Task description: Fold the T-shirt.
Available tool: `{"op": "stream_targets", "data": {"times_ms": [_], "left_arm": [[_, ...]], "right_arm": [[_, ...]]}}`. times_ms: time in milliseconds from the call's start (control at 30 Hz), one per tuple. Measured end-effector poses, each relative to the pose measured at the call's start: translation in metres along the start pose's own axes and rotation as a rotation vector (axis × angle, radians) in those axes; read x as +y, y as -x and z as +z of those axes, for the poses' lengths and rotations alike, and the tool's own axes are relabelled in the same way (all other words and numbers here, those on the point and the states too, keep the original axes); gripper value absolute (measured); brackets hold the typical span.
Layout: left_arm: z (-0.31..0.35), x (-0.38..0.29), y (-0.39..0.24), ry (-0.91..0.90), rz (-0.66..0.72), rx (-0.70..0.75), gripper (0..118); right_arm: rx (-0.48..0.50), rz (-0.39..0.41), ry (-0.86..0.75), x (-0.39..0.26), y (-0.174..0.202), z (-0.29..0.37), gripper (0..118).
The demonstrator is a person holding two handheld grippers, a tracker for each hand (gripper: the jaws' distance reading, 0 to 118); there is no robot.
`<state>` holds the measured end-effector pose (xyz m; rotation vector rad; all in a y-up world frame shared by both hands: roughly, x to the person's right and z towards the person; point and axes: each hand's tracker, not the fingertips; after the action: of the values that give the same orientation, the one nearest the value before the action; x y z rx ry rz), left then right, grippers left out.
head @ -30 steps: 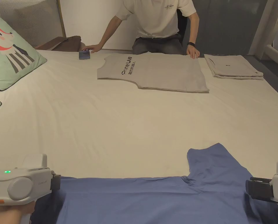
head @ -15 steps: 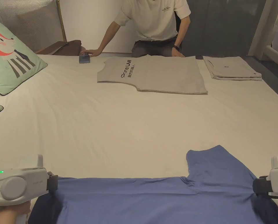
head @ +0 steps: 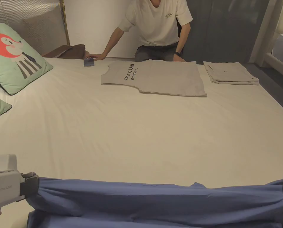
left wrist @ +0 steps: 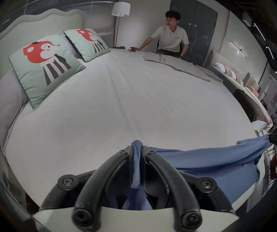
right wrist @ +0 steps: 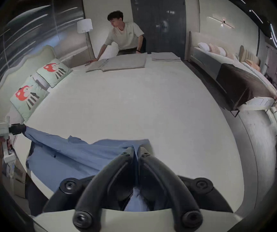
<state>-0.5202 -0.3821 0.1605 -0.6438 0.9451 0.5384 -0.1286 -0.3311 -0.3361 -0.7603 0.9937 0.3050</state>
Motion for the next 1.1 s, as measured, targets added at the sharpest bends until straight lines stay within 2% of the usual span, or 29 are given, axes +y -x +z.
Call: {"op": "stream_targets", "data": {"times_ms": [333,567,833,867,900,933,967,1000,1033,1100], "left_arm": [[0.050,-0.094,0.022,0.055,0.015,0.025,3],[0.044,-0.140,0.032,0.117,0.031,0.036,3],[0.040,-0.152,0.030,0.126,0.030,0.048,4],[0.041,-0.152,0.029,0.123,0.027,0.049,10],[0.046,-0.152,0.028,0.118,0.027,0.048,24],[0.049,-0.152,0.027,0.112,0.026,0.052,45],[0.053,-0.152,0.027,0.095,0.028,0.058,74],[0.057,-0.150,0.028,0.063,0.039,0.057,93],[0.057,-0.149,0.033,0.022,0.059,0.032,104],[0.071,-0.143,0.031,-0.073,0.089,-0.022,106]], "right_arm": [[-0.030,0.027,0.059,-0.113,0.020,0.051,2],[-0.059,-0.006,0.129,-0.160,0.012,0.040,2],[-0.106,-0.007,0.148,-0.182,0.008,0.015,3],[-0.106,-0.012,0.141,-0.184,0.009,0.015,5],[-0.109,-0.013,0.119,-0.185,0.010,0.016,15],[-0.123,-0.023,0.093,-0.185,0.012,0.024,34],[-0.130,-0.034,0.075,-0.184,0.013,0.030,66],[-0.140,-0.042,0.052,-0.183,0.014,0.034,79],[-0.143,-0.039,-0.005,-0.180,0.015,0.039,80],[-0.171,-0.043,-0.105,-0.171,0.016,0.045,79]]}}
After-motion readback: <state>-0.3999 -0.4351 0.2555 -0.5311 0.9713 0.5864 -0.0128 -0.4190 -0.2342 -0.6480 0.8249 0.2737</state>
